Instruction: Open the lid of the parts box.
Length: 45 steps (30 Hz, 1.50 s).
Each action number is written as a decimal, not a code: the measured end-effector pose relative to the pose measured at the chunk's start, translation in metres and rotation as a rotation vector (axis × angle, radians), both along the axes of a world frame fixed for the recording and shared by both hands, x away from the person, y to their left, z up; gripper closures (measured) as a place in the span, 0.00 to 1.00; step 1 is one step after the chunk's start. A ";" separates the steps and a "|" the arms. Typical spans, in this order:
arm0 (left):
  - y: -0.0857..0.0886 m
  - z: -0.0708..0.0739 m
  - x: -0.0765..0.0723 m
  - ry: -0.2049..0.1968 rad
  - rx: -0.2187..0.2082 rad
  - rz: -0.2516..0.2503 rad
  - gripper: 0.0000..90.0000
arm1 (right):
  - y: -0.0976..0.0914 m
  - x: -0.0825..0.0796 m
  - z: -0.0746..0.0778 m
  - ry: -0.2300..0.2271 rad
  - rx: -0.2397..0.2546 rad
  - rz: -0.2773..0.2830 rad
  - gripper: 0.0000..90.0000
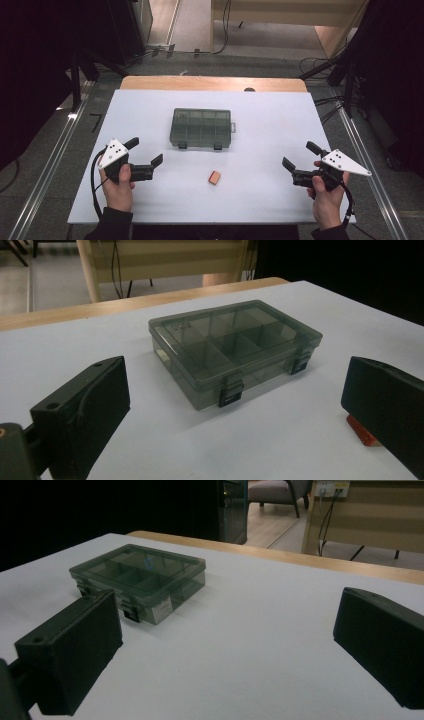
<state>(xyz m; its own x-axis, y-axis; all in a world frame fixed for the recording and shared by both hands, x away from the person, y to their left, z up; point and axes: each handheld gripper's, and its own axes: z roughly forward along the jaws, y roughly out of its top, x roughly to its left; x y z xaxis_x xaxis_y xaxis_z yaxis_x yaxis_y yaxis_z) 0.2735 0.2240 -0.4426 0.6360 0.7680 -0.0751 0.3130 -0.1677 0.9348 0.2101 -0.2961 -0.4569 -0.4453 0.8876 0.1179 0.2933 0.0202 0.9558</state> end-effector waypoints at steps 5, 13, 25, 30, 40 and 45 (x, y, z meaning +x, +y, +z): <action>-0.004 0.000 0.009 0.010 -0.010 -0.006 0.00 | 0.006 0.005 0.004 0.003 -0.011 0.017 0.00; -0.008 -0.002 0.021 0.035 -0.032 -0.011 0.00 | 0.019 0.014 0.006 0.018 -0.016 0.054 0.00; -0.012 -0.003 0.034 0.064 -0.038 -0.016 0.00 | 0.039 0.033 0.016 0.035 -0.027 0.125 0.00; -0.013 -0.004 0.038 0.068 -0.036 -0.017 0.00 | 0.048 0.040 0.017 0.039 -0.033 0.121 0.06; -0.016 -0.003 0.045 0.061 -0.047 0.006 0.21 | 0.057 0.054 0.017 0.063 -0.002 0.148 0.26; -0.016 -0.003 0.049 0.076 -0.055 0.019 0.49 | 0.067 0.063 0.017 0.095 -0.025 0.186 0.42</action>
<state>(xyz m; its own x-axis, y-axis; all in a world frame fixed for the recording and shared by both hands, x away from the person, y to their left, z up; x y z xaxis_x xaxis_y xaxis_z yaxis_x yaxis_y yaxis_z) 0.3228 0.2076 -0.4460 0.6119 0.7734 -0.1653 0.3862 -0.1099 0.9159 0.2726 -0.2286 -0.4397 -0.5900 0.7940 0.1464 0.3713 0.1058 0.9225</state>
